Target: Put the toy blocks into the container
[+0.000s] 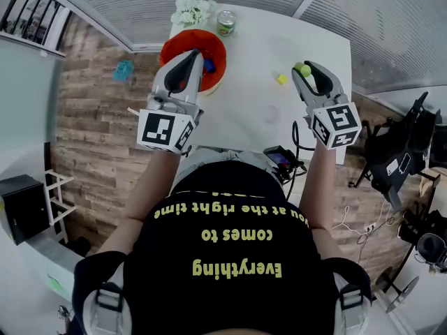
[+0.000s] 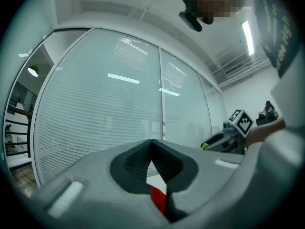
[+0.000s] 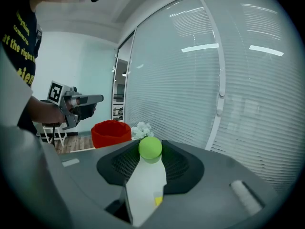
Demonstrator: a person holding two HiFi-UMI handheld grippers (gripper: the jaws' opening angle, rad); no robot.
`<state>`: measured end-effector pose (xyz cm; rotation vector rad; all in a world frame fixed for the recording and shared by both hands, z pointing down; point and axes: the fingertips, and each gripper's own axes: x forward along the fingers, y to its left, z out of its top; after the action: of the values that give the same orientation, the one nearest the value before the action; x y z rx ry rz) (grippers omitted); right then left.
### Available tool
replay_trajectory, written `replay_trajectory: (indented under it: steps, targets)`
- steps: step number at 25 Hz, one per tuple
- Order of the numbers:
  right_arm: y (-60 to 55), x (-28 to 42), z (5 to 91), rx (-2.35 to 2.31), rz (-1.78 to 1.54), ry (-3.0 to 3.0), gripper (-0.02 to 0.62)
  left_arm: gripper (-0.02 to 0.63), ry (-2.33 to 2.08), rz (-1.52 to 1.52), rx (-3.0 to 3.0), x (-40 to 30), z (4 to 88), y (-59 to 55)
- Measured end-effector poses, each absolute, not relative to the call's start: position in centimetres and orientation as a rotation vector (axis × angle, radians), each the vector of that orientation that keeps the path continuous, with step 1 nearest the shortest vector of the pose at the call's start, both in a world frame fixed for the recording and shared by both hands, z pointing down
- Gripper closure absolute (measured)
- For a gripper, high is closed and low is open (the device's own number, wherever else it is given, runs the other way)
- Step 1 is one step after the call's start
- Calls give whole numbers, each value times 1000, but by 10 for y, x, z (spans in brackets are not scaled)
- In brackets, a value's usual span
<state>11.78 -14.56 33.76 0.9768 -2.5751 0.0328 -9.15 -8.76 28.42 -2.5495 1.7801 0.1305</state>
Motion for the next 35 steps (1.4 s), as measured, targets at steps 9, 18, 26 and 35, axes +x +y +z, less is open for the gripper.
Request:
replay_trajectory:
  steps: [9, 18, 26, 35]
  targets:
    - [-148, 97, 328, 925, -10, -2592, 446, 609, 1851, 123, -2487, -118, 282, -81]
    - [-156, 78, 326, 867, -34, -2620, 446, 609, 1912, 110, -2439, -134, 283, -80]
    - [-160, 45, 325, 744, -55, -2668, 446, 609, 2002, 93, -2378, -149, 288, -74]
    - [-154, -8, 330, 544, -65, -2715, 446, 609, 2146, 85, -2275, -180, 296, -54]
